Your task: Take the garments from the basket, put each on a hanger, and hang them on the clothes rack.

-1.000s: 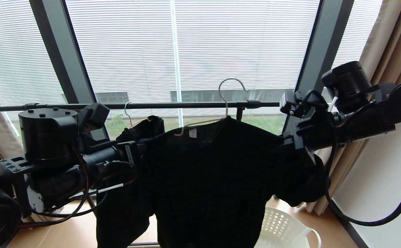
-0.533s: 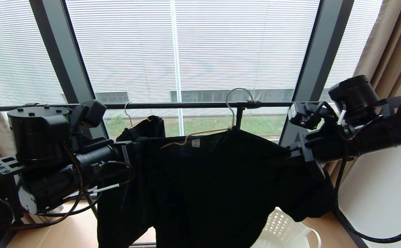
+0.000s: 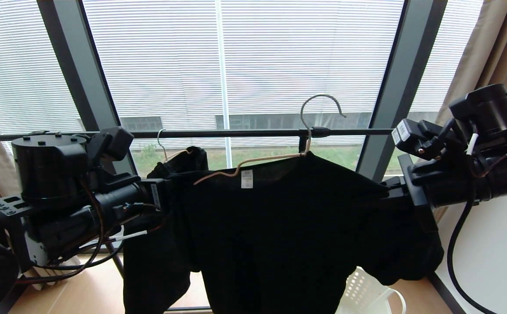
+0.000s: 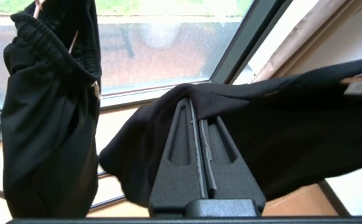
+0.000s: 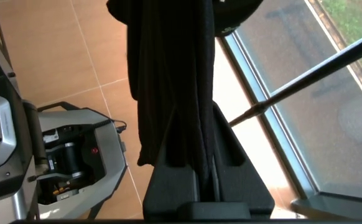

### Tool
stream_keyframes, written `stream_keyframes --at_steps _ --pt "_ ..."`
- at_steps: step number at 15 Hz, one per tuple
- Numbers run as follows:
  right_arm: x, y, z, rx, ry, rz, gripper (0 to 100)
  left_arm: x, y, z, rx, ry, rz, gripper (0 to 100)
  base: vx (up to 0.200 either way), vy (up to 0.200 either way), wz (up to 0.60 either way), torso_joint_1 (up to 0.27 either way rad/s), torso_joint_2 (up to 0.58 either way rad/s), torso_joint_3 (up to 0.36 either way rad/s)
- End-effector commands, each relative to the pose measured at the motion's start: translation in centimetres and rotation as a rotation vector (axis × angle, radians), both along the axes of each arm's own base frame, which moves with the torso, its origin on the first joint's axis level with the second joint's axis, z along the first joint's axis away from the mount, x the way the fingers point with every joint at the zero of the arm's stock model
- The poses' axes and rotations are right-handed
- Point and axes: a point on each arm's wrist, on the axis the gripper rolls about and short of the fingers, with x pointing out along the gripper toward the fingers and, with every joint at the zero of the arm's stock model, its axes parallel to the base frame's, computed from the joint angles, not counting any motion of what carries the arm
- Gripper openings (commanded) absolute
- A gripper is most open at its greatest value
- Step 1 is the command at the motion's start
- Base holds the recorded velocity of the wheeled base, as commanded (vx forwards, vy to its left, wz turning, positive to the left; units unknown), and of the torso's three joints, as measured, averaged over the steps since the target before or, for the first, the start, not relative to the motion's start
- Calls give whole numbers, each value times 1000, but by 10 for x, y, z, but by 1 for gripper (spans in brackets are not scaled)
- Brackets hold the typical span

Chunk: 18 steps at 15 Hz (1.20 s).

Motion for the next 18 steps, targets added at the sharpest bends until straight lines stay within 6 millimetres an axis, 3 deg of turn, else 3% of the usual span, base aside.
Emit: stream_keyframes --at_steps 1,8,11,15,18 --pt "-1 7 0 0 2 24 0 -1 -7 0 0 0 -24 0 0 0 0 0 0 0" --pt "26 23 -28 -27 34 -8 0 -18 -18 20 -20 -77 -91 0 0 0 0 0 0 0" --pt "26 33 -32 -28 56 8 0 -23 -24 22 -21 -85 -111 0 0 0 0 0 0 0" --pt "23 33 -28 -48 -5 -23 0 -14 -21 22 54 -114 53 0 0 0 0 0 0 0" --pt "17 38 -26 -40 -3 -10 0 -13 -26 26 80 -135 53 0 0 0 0 0 0 0"
